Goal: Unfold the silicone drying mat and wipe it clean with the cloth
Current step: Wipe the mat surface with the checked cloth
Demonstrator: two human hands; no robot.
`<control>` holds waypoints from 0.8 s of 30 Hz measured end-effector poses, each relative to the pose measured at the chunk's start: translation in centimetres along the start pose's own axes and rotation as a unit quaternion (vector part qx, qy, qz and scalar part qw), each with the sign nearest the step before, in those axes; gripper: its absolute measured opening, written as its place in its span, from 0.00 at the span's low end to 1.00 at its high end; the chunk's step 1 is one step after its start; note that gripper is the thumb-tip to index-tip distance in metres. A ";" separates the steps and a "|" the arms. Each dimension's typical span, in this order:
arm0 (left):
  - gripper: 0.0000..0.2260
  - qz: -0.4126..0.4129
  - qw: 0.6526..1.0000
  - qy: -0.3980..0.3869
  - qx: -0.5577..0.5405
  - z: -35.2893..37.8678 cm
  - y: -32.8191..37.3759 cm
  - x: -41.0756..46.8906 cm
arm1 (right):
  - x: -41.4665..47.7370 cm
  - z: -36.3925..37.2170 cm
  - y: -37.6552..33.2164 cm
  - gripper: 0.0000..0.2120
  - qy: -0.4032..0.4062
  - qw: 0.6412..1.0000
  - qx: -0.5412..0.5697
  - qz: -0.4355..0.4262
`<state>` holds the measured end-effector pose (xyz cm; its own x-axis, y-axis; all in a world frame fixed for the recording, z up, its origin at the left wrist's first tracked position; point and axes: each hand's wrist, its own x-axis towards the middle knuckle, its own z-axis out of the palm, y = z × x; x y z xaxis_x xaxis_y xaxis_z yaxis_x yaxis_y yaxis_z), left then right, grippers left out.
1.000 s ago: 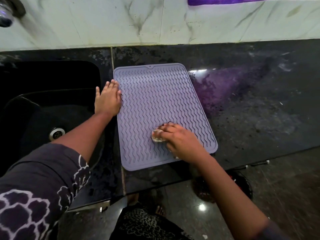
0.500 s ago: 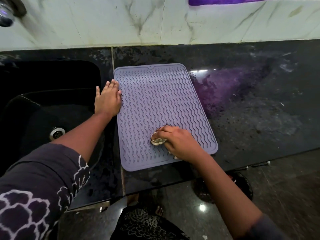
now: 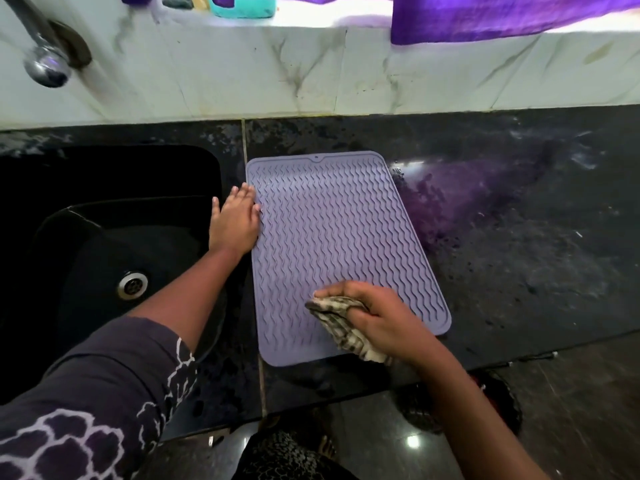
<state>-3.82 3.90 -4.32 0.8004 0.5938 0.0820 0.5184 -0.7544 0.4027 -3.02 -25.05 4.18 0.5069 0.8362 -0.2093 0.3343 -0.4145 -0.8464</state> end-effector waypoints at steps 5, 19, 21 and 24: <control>0.18 0.013 0.998 0.014 -0.059 -0.6 -1.2 1.2 | 6.6 0.5 -4.4 0.16 0.095 0.977 0.169 0.093; 0.21 0.014 0.992 -0.036 -0.123 -0.3 -4.7 7.0 | 30.6 4.6 -1.6 0.26 0.167 0.923 -0.345 0.014; 0.20 0.013 0.993 -0.042 -0.114 -0.2 -4.7 6.7 | 30.9 4.6 -1.7 0.25 0.174 0.920 -0.350 0.015; 0.20 0.023 0.997 -0.045 -0.054 -0.3 -4.7 6.6 | 30.6 5.0 -2.0 0.25 0.174 0.915 -0.363 0.009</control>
<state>-1.05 11.48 -5.38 0.8485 0.5288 0.0224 0.4495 -0.7422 0.4971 7.85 3.16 -2.93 0.6974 0.7145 0.0556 0.6995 -0.6617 -0.2699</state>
